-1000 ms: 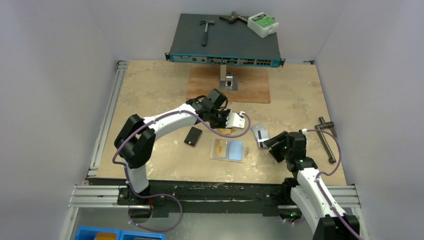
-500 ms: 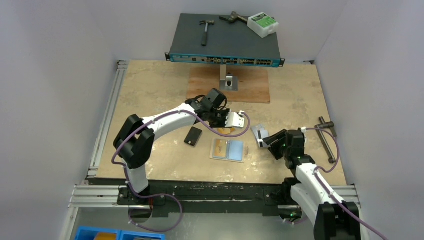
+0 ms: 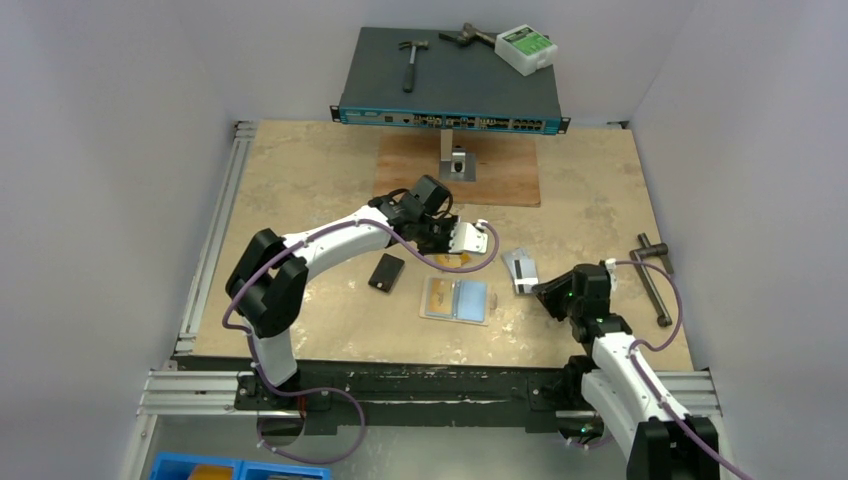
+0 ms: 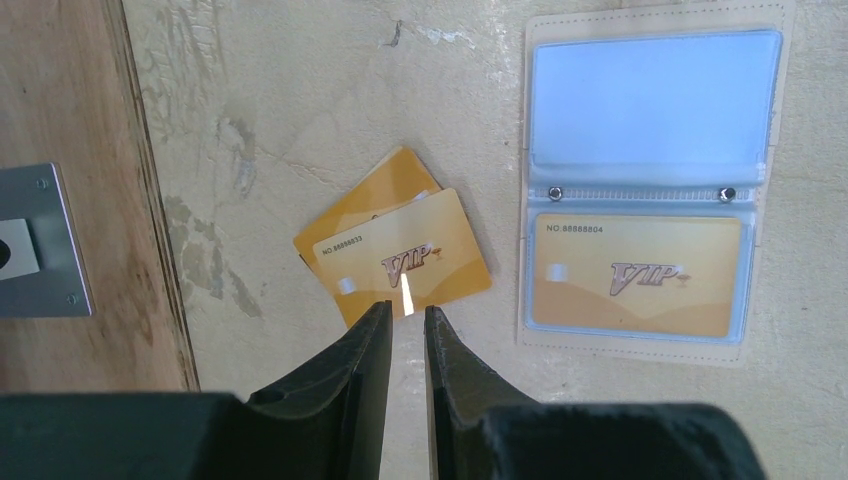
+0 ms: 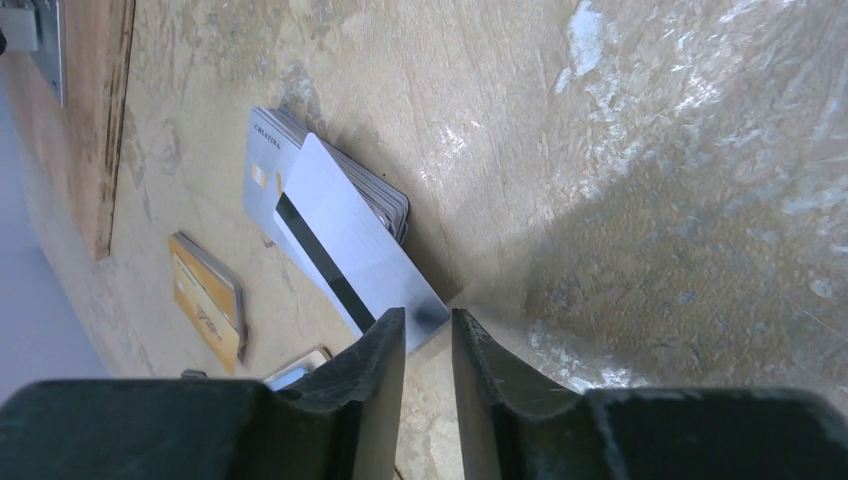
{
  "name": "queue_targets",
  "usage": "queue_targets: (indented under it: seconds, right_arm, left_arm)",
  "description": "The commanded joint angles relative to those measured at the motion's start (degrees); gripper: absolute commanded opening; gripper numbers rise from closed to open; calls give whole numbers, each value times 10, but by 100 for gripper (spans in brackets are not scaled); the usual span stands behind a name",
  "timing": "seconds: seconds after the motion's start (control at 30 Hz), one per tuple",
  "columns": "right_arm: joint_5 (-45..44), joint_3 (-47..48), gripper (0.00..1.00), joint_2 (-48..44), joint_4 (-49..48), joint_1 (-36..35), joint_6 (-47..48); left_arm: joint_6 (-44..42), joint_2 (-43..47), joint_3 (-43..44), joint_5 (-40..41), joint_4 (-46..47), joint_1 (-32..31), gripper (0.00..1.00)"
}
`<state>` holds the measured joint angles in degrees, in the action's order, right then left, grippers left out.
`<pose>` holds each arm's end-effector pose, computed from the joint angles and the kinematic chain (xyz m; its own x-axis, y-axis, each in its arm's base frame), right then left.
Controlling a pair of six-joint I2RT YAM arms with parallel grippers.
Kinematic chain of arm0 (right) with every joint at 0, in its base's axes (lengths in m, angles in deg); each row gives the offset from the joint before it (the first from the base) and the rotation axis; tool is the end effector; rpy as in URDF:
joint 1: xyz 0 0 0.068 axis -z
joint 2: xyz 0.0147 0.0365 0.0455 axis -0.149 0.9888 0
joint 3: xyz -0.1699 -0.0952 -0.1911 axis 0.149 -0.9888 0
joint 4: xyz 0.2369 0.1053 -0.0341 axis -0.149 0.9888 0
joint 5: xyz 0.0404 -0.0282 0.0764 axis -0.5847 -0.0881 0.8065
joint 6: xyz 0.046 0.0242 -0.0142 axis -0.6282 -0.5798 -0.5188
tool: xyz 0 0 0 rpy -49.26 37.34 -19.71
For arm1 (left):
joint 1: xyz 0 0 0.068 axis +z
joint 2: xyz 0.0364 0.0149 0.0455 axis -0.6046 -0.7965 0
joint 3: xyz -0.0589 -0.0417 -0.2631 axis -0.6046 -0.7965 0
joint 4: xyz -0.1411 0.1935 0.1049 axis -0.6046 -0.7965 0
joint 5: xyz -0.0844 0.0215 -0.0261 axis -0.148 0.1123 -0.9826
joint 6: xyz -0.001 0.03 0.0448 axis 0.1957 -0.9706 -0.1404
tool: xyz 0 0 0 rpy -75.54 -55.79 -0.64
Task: Put the credit cards into the card holder
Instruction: Pick up the credit card from the center of the board.
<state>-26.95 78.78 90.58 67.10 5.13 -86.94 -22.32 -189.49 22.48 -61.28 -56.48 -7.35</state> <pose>0.1487 0.0100 0.1389 -0.3946 0.8564 -0.3330 0.5554 0.5110 0.6561 0.2725 -0.2858 0.2317 0.2203 0.7701 -0.5986 0.9644 -0.0798 0.2523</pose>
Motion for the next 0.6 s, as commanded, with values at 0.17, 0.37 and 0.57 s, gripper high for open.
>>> queue_targets:
  seconds: [0.17,0.37,0.57]
  right_arm:
    - [-28,3,11,-15,23,1,-6]
    - [-27,-1,34,-14,21,1,-5]
    - [-30,-8,54,-3,-8,1,-4]
  left_arm:
    - [-2,34,-7,-1,6,4,18]
    - [-6,37,-13,1,6,4,18]
    - [-5,37,-11,1,4,4,18]
